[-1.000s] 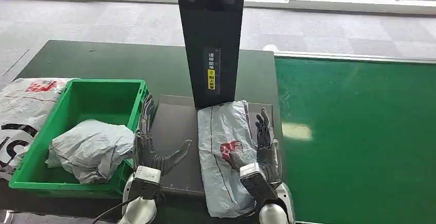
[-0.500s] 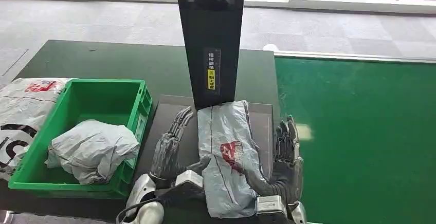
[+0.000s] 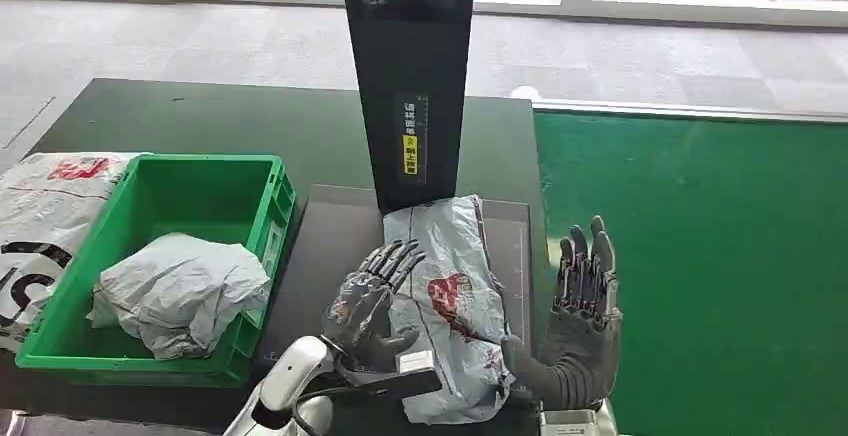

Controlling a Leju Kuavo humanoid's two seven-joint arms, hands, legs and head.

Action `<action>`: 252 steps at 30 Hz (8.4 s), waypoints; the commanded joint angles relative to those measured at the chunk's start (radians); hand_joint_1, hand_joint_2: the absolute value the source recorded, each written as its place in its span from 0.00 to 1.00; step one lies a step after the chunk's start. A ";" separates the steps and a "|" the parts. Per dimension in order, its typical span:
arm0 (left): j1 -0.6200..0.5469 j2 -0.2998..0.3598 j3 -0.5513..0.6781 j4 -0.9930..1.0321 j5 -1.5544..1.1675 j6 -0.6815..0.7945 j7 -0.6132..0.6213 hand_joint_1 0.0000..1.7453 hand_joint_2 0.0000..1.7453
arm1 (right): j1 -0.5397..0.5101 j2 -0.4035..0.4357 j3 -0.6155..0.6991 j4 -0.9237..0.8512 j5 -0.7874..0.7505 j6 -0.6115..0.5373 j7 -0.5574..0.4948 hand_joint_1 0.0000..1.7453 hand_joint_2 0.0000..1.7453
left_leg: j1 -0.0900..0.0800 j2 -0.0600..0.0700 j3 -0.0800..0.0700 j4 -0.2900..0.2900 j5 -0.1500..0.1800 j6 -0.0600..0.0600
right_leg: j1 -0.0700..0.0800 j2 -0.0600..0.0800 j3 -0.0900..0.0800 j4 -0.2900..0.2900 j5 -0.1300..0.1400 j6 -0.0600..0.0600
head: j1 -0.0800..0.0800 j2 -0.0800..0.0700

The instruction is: Moved the parcel from conveyor to table for the left to box.

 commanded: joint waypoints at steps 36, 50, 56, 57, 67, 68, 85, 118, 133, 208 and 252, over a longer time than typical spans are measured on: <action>-0.133 0.231 -0.306 0.277 -0.043 -0.209 -0.182 1.00 1.00 | -0.185 -0.054 0.065 0.132 -0.071 0.034 -0.003 0.00 1.00 | -0.001 0.002 0.005 -0.006 0.003 -0.006 | 0.002 0.001 0.011 0.001 0.000 -0.004 | 0.000 0.000; -0.108 0.232 -0.312 0.264 -0.018 -0.197 -0.188 1.00 1.00 | -0.180 -0.056 0.056 0.091 -0.058 0.036 -0.003 0.00 1.00 | -0.001 -0.003 0.022 -0.005 -0.004 -0.004 | -0.001 -0.004 0.022 -0.001 -0.007 -0.004 | 0.000 0.000; -0.108 0.164 -0.193 0.146 0.063 0.046 -0.207 1.00 1.00 | -0.148 -0.046 0.042 0.059 -0.035 0.027 -0.003 0.00 1.00 | -0.001 -0.005 0.022 -0.005 -0.005 -0.004 | -0.001 -0.005 0.022 -0.001 -0.007 -0.004 | 0.000 0.000; -0.114 0.151 -0.159 0.081 0.077 0.081 -0.192 1.00 1.00 | -0.135 -0.044 0.039 0.047 -0.028 0.029 -0.003 0.00 1.00 | -0.001 -0.004 0.018 -0.006 -0.003 -0.004 | -0.001 -0.005 0.018 -0.002 -0.006 -0.004 | 0.000 0.000; 0.009 0.050 0.137 -0.249 0.489 0.334 -0.284 1.00 1.00 | -0.082 -0.039 0.058 0.023 0.002 -0.014 -0.003 0.00 1.00 | -0.001 -0.001 0.015 -0.005 -0.005 -0.004 | -0.003 -0.001 0.014 -0.001 -0.007 -0.003 | 0.000 0.000; 0.013 0.056 0.143 -0.252 0.498 0.332 -0.289 1.00 1.00 | -0.081 -0.041 0.061 0.022 0.001 -0.017 -0.003 0.00 1.00 | -0.001 -0.001 0.015 -0.003 -0.006 -0.004 | -0.002 -0.001 0.014 0.000 -0.008 -0.003 | 0.000 0.000; 0.019 0.061 0.270 -0.276 0.735 0.374 -0.381 1.00 1.00 | -0.078 -0.061 0.079 0.041 -0.017 -0.042 -0.003 0.00 1.00 | -0.001 -0.004 0.012 -0.004 -0.005 -0.004 | -0.002 -0.005 0.012 -0.001 -0.008 -0.003 | 0.000 0.000; -0.340 0.341 0.763 0.560 -0.008 0.337 0.229 1.00 1.00 | -0.022 -0.036 0.031 0.043 0.039 0.007 -0.003 0.00 1.00 | 0.000 0.000 0.012 -0.005 -0.003 -0.007 | -0.002 0.000 0.010 0.002 -0.008 -0.004 | 0.000 0.000; -0.307 0.328 0.807 0.499 -0.152 0.372 0.301 0.00 0.00 | -0.012 -0.007 0.008 0.047 0.070 0.025 -0.003 0.00 1.00 | 0.000 0.006 0.010 -0.005 -0.004 -0.008 | -0.002 0.005 0.006 0.003 -0.007 -0.005 | 0.000 0.000; 0.275 -0.194 0.345 -0.489 1.283 -0.211 -0.489 0.00 0.00 | -0.032 0.104 -0.355 0.033 0.032 -0.042 -0.003 0.00 1.00 | -0.006 -0.001 0.005 -0.004 -0.003 -0.001 | -0.006 -0.001 0.003 0.000 -0.005 0.000 | 0.000 0.000; 0.218 -0.131 0.264 -0.309 1.326 0.020 -0.432 0.00 0.00 | 0.090 0.250 -0.613 -0.094 0.062 -0.042 -0.003 0.00 0.00 | -0.005 -0.002 0.003 -0.004 -0.001 -0.001 | -0.005 -0.003 0.001 0.001 -0.004 -0.001 | 0.000 0.000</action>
